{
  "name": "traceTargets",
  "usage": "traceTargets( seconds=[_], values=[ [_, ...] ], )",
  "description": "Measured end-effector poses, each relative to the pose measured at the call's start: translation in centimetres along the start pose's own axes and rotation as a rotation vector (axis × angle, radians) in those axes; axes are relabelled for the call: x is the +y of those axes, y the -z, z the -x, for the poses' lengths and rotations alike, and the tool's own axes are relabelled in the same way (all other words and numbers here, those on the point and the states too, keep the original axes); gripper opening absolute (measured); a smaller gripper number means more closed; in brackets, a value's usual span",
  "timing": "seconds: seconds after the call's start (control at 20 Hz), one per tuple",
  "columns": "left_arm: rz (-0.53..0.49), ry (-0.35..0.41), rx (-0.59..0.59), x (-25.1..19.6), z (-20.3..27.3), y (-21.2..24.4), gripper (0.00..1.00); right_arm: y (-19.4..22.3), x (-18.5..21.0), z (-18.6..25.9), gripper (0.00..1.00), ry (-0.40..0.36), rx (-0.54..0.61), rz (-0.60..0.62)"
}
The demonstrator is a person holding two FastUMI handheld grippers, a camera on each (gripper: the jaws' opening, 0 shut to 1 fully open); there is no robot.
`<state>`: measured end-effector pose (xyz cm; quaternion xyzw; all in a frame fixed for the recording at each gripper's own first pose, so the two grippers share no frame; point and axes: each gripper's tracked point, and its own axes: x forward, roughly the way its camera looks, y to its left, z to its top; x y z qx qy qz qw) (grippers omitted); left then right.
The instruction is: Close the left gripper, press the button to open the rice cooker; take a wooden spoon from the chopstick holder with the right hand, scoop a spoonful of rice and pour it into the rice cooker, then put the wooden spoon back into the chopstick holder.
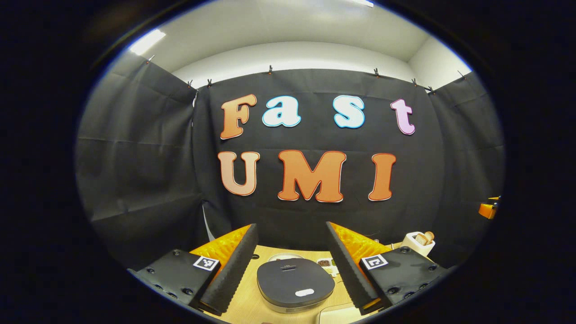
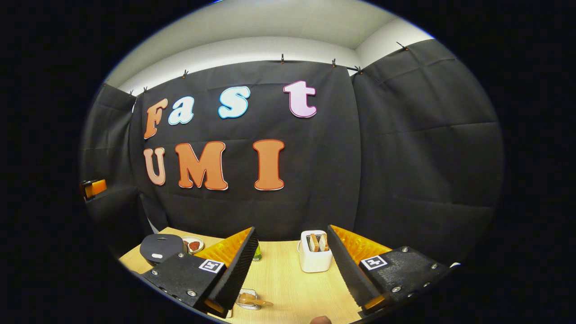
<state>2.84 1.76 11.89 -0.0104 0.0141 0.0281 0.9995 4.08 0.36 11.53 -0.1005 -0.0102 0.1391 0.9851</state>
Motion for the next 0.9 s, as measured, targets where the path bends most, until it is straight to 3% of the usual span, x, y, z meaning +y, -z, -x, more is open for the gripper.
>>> traceTargets(
  seconds=[0.35,0.4,0.45,0.5,0.55,0.65,0.7,0.75,0.9],
  values=[
    [0.009,-0.033,-0.013,0.8,0.0,-0.1,0.96,0.2,-0.2,0.2,0.95,-0.009,-0.002,0.03],
    [0.016,-0.033,-0.018,0.9,0.1,-0.3,0.96,0.1,-0.1,0.1,1.0,-0.006,-0.009,0.038],
    [0.015,-0.039,-0.021,1.4,0.2,-0.5,0.96,0.1,0.0,0.0,0.95,-0.003,-0.014,0.044],
    [0.009,-0.045,-0.022,1.8,0.3,-0.8,0.96,0.1,0.2,0.0,1.0,-0.001,-0.021,0.049],
    [0.002,-0.048,-0.018,2.1,0.5,-0.8,0.96,0.0,0.4,-0.1,0.95,0.003,-0.027,0.051],
    [-0.004,-0.06,-0.024,2.8,1.0,-1.2,0.96,0.1,1.0,-0.4,0.95,-0.001,-0.025,0.047],
    [0.007,-0.067,-0.031,3.1,1.1,-1.4,0.96,0.1,1.4,-0.4,1.0,-0.005,-0.023,0.042],
    [0.011,-0.053,-0.034,2.9,1.1,-1.4,0.96,0.1,1.8,-0.4,0.95,-0.009,-0.023,0.038],
    [-0.005,-0.044,-0.027,3.7,0.5,-0.8,0.96,-0.2,2.0,-0.6,0.95,0.012,-0.035,0.023]
  ],
)
